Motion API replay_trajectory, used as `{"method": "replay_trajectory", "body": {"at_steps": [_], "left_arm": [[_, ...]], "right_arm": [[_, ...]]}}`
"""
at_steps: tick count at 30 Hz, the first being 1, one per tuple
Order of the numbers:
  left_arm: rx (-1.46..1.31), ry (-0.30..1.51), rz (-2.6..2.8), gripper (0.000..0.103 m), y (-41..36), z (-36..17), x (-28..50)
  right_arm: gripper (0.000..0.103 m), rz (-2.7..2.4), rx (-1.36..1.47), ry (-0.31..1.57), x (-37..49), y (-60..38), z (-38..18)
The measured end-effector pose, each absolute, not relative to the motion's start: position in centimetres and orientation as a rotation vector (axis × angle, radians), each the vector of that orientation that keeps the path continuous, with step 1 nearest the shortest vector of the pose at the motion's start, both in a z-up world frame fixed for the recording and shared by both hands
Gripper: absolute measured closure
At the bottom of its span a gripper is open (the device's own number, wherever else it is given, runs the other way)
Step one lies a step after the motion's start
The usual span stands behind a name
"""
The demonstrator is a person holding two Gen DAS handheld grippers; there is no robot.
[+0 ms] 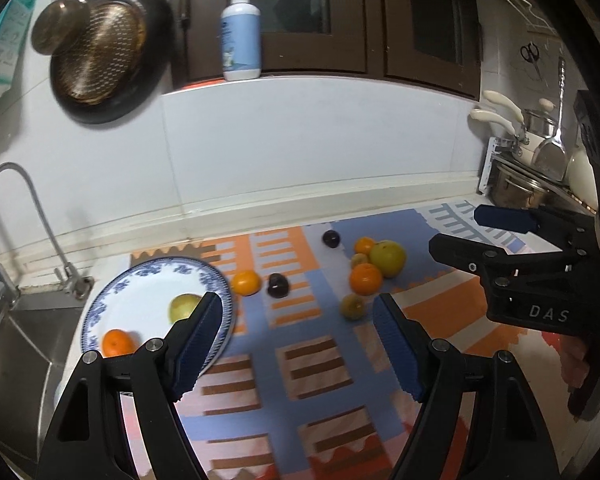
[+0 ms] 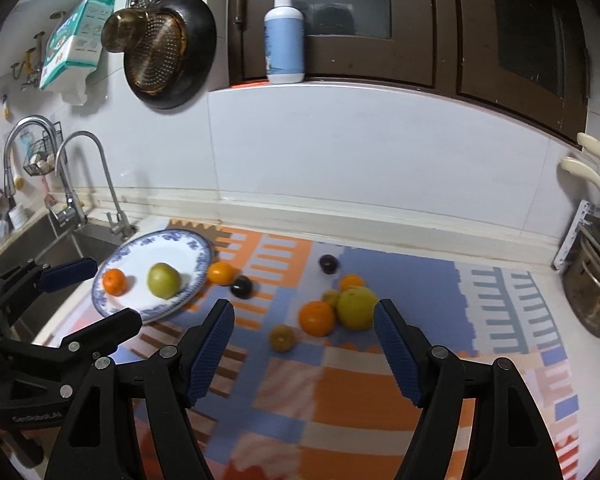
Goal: Organize fruits
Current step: 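Lift both grippers off the plate and move toward the remaining fruits, then grasp the brown kiwi with the left gripper while the right gripper grasps the yellow grapefruit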
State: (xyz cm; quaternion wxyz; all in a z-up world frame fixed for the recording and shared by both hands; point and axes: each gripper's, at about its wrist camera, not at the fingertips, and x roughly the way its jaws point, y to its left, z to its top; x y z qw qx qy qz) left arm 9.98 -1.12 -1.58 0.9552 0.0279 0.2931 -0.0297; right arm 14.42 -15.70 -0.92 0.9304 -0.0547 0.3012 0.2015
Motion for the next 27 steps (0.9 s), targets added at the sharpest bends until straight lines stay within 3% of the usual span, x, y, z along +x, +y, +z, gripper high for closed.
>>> {"method": "replay_trajectory", "body": {"at_steps": [20,27], "left_arm": [[0.092,0.683,-0.030,0.027,-7.4,-7.1,15.1],[0.088,0.752,-0.039,0.038,-7.2,-8.9,17.0]], "right_arm": [[0.031,0.618,-0.251,0.731,21.9,-19.5,-7.8],[0.031,0.642,-0.280,0.768,23.2,-19.2,-10.3]]}}
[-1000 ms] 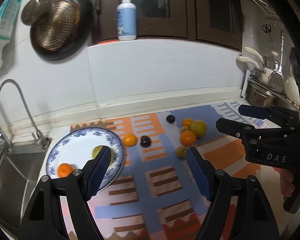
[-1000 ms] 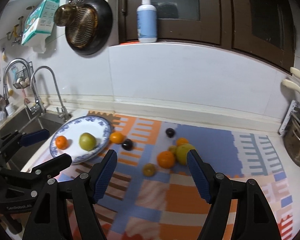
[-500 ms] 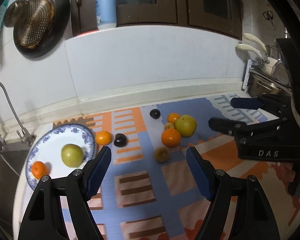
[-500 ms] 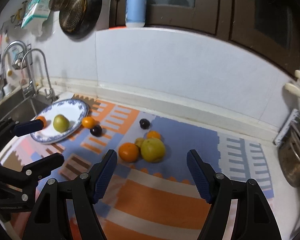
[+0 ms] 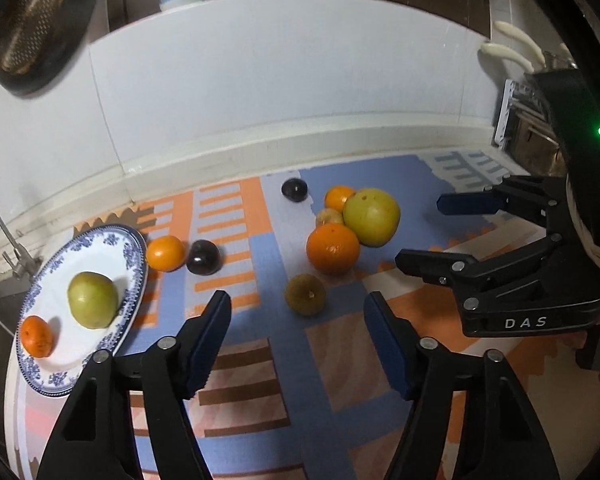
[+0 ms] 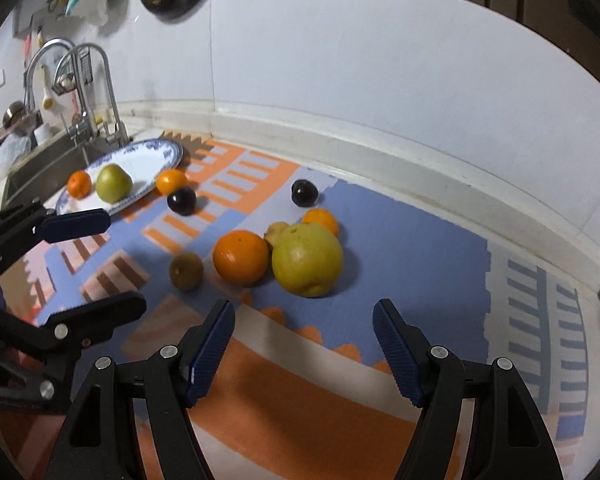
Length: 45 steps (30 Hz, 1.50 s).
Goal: Organize fruits
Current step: 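Grasp the brown kiwi with the left gripper while the right gripper grasps the yellow grapefruit, then carry the kiwi and grapefruit over the plate with both grippers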
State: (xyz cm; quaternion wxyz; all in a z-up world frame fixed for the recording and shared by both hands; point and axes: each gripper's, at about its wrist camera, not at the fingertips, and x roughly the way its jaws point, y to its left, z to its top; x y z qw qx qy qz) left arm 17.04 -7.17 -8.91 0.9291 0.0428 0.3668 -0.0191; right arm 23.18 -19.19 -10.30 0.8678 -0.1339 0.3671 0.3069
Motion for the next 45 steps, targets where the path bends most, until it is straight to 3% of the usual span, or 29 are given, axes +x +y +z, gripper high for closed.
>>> {"method": "replay_trajectory", "body": {"at_steps": [15,21,30,45], "left_arm": [[0.087,0.831,-0.069,0.051,-7.1,-11.1,19.5],[0.075,0.850,-0.075,0.056,-7.1,-11.4,20.0],[0.050,0.874,-0.097,0.075,-6.8,-11.8,20.7],[0.020,0.805,-0.109,0.075,-6.2,-9.4,18.9]], "right_arm": [[0.043,0.670,-0.299,0.778,26.1,-18.0,-12.1],[0.043,0.676,-0.311,0.767,26.5,-17.6,-12.1],[0.053,0.697,-0.314,0.779,27.1,-16.7,-12.3],[0.054,0.670,-0.224,0.777,24.7,-18.2,-10.7]]}}
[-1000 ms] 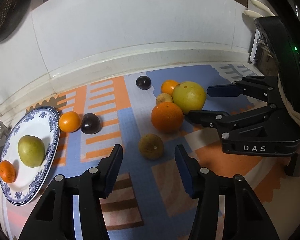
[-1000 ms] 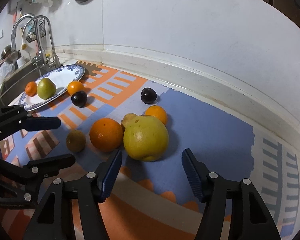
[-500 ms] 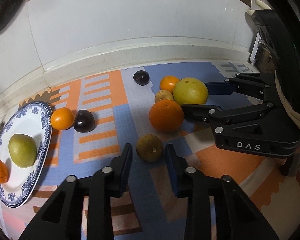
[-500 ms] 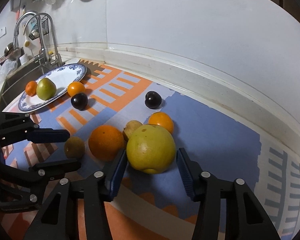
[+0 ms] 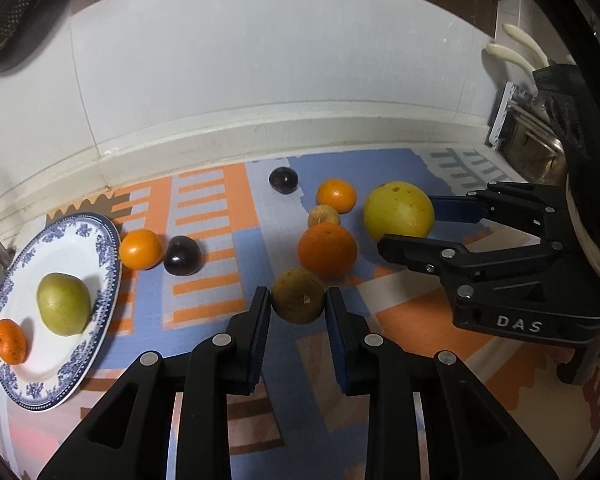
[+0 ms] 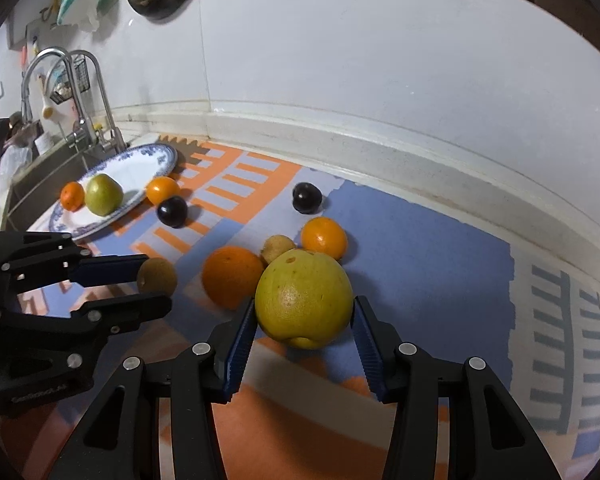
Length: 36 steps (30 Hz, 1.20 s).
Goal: Organize fruits
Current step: 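Carry the kiwi and grapefruit over the plate with both grippers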
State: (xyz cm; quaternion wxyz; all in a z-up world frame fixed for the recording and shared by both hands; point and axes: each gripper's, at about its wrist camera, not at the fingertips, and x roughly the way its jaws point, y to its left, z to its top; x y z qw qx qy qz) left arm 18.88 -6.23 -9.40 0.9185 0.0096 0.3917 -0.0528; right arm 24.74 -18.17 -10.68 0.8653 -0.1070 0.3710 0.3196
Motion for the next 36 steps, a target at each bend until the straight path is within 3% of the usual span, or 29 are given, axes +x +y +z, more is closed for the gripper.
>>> {"method": "replay_trajectory", "body": {"at_steps": [19,36], "left_arm": [[-0.020,0.645,-0.036,0.075,-2.1,-3.7,11.8],[-0.030,0.584,0.075,0.075,5.4,-1.7,8.1]], "right_arm": [[0.054,0.734,-0.137,0.670,18.4,-15.1,-4.2],[0.054,0.760,-0.095,0.641,15.3,-8.1,-1.9]]}}
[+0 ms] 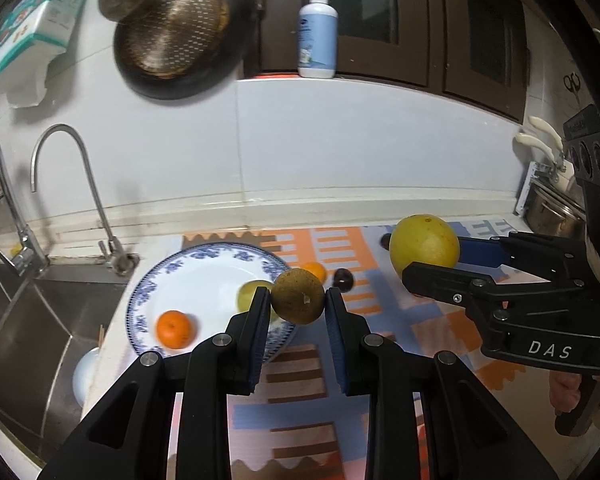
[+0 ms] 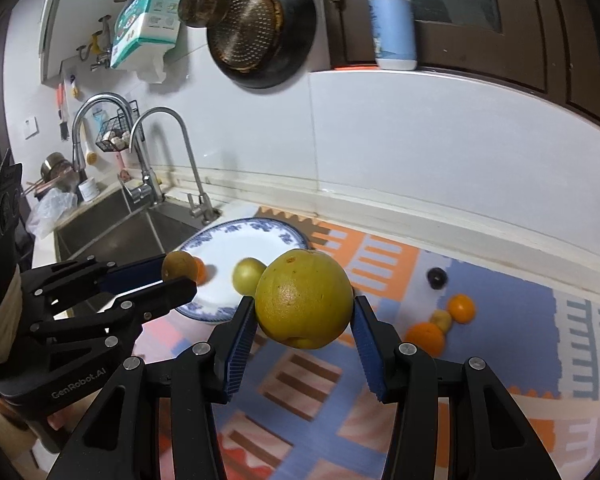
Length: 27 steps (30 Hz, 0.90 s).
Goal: Organize fruits
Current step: 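Carry the kiwi and grapefruit over the plate with both grippers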
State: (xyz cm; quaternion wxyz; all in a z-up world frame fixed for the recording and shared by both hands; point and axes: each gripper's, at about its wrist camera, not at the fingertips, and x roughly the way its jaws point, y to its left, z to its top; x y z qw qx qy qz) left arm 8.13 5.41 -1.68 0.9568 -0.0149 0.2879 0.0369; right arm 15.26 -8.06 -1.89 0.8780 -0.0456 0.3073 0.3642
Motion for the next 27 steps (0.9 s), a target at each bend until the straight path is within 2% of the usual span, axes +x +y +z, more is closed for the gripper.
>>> {"method": "replay_trajectory", "body": {"at_steps": [12,27], "left_arm": [[-0.011,0.580,0.125,0.075,9.8,-1.3,8.5],[0.016,0.662,0.185,0.075,16.4,-3.1,13.0]], "right_arm": [[0.054,0.794,-0.100,0.633,16.0,-3.5,-1.0],[0.054,0.839,-0.149,0.746,20.8,4.0,-3.1]]}}
